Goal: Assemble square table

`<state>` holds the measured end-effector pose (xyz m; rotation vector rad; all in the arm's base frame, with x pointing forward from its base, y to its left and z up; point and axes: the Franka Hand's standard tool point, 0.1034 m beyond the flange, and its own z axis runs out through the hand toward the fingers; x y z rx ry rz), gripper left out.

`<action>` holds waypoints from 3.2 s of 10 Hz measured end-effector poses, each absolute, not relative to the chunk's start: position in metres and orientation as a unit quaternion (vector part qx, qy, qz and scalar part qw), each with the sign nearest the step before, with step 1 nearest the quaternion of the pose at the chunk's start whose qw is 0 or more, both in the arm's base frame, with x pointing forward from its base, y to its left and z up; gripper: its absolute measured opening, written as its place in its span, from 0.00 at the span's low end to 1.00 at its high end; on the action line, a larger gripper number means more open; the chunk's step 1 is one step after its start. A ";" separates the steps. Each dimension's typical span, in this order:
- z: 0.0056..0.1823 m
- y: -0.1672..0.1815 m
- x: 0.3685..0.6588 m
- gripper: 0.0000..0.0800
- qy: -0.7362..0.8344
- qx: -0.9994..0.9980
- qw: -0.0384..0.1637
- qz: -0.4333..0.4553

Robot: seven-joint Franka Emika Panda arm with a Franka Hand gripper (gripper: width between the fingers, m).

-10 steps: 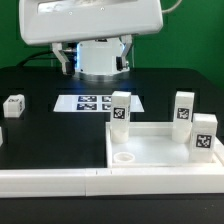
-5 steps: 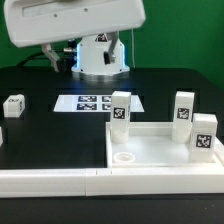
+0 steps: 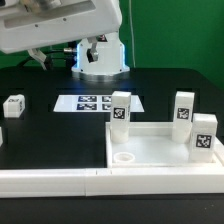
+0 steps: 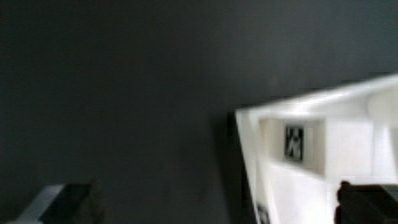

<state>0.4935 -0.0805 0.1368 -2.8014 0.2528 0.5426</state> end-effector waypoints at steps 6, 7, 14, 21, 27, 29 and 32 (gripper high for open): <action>0.094 -0.150 0.458 0.81 0.036 -0.968 0.084 0.233; 0.095 -0.147 0.454 0.81 0.041 -0.966 0.086 0.239; 0.051 -0.183 0.403 0.81 -0.020 -0.968 0.073 0.238; 0.040 -0.197 0.386 0.81 -0.024 -0.968 0.068 0.239; 0.024 -0.212 0.364 0.81 0.030 -0.890 0.044 0.452; 0.019 -0.212 0.363 0.81 0.032 -0.872 0.047 0.486; 0.009 -0.218 0.357 0.81 0.031 -0.879 0.042 0.475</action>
Offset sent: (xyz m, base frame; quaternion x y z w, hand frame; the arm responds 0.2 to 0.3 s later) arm -0.0551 -0.0718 -0.0174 -0.0738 -0.0565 -0.0371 0.9950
